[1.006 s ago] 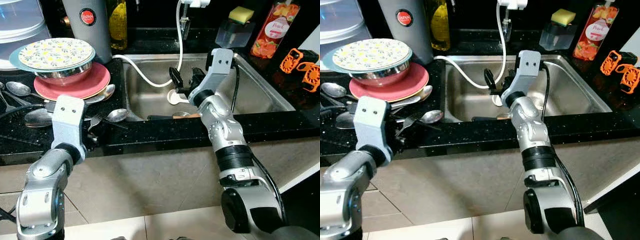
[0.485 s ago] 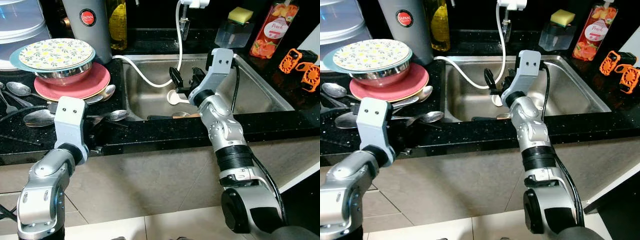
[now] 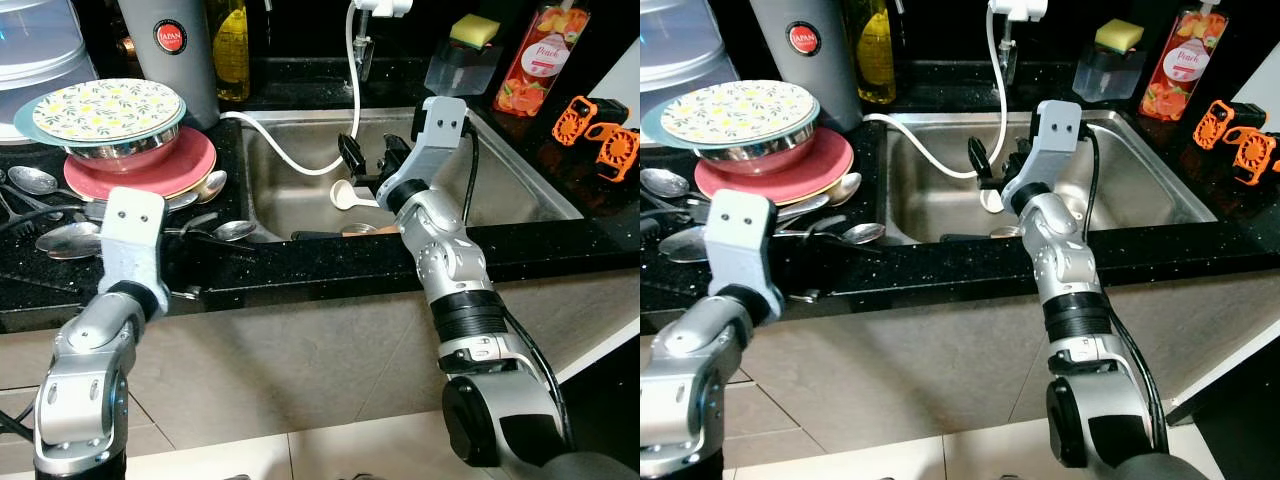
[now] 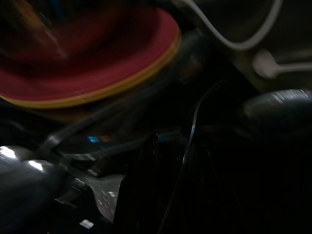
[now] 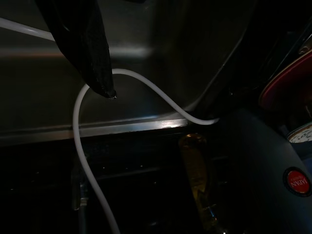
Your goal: Kitchen organization
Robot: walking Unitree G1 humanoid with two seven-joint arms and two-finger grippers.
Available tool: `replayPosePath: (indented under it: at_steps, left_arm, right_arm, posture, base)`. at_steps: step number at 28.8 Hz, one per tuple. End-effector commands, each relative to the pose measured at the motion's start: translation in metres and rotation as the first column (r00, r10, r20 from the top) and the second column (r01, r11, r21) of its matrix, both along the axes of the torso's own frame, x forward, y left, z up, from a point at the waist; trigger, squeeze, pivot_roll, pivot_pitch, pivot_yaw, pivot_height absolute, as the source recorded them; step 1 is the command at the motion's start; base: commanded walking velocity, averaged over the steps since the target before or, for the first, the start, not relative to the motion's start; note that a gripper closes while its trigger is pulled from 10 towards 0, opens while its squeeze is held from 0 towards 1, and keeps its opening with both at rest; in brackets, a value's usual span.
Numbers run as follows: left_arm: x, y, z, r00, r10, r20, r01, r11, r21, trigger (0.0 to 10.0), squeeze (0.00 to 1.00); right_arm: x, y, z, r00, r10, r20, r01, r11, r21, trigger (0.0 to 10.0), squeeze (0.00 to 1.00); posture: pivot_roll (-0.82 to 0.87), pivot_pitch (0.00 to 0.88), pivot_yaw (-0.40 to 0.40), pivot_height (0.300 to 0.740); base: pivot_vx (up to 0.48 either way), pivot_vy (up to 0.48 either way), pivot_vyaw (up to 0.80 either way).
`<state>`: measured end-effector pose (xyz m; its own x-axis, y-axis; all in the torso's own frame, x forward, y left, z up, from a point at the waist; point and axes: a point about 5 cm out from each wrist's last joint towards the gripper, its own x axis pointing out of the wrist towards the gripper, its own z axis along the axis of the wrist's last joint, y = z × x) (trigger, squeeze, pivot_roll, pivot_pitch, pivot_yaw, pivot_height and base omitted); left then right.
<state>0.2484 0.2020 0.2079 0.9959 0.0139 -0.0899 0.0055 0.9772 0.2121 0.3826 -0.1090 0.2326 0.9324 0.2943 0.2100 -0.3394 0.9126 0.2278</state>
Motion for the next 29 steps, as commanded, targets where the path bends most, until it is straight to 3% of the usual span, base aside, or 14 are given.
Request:
replayPosePath:
  at_steps: [1,3,8,12,15,20,22,26,29]
  left_arm:
    - [0.003,0.005,0.020,0.991,0.037,0.131,-0.049,0.995,0.085,10.0,0.00]
    - [0.004,0.005,0.031,0.978,0.044,0.206,-0.074,0.987,0.140,10.0,0.00]
    - [0.007,0.000,0.048,0.951,0.001,0.310,-0.057,0.984,0.170,10.0,0.00]
    - [0.014,-0.005,0.051,0.946,-0.056,0.319,-0.007,0.981,0.192,10.0,0.00]
    - [0.024,-0.010,0.051,0.944,-0.104,0.313,0.028,0.971,0.238,10.0,0.00]
    - [0.046,-0.026,0.062,0.910,-0.174,0.376,0.043,0.942,0.333,10.0,0.00]
    - [0.052,-0.039,0.073,0.866,-0.243,0.437,0.083,0.932,0.354,10.0,0.00]
    - [0.055,-0.049,0.079,0.834,-0.303,0.460,0.111,0.911,0.398,10.0,0.00]
    - [0.062,-0.061,0.080,0.806,-0.365,0.466,0.119,0.870,0.478,10.0,0.00]
  right_arm:
    - [0.000,-0.003,0.001,1.000,-0.013,0.008,0.013,1.000,0.004,10.0,0.00]
    - [0.000,-0.003,0.001,1.000,-0.014,0.010,0.013,1.000,0.007,10.0,0.00]
    - [0.000,-0.002,0.003,1.000,-0.010,0.018,0.010,1.000,0.020,10.0,0.00]
    - [-0.002,0.002,0.006,0.999,0.009,0.036,-0.010,0.999,0.038,10.0,0.00]
    - [-0.009,0.014,0.017,0.991,0.107,0.078,-0.116,0.986,0.123,10.0,0.00]
    - [-0.021,0.033,0.030,0.954,0.282,0.099,-0.299,0.909,0.291,10.0,0.00]
    - [-0.024,0.039,0.031,0.939,0.335,0.080,-0.339,0.863,0.374,10.0,0.00]
    - [-0.025,0.041,0.029,0.932,0.359,0.056,-0.350,0.847,0.401,10.0,0.00]
    - [-0.028,0.043,0.029,0.921,0.387,0.033,-0.355,0.805,0.476,10.0,0.00]
  posture:
    - [0.18,0.013,-0.048,0.740]
    - [0.19,0.011,-0.048,0.740]
    - [0.19,0.007,-0.050,0.740]
    - [0.18,0.000,-0.051,0.740]
    - [0.18,0.000,-0.052,0.740]
    - [0.16,0.000,-0.052,0.740]
    - [0.15,0.000,-0.047,0.740]
    - [0.14,0.000,-0.043,0.740]
    - [0.14,0.000,-0.042,0.740]
  base:
    - [0.000,0.000,0.00]
    - [0.000,0.000,0.00]
    - [0.000,0.000,0.00]
    - [0.000,0.000,0.00]
    - [0.000,0.000,0.00]
    - [0.000,0.000,0.00]
    - [0.000,0.000,0.00]
    - [0.000,0.000,0.00]
    - [0.000,0.000,0.00]
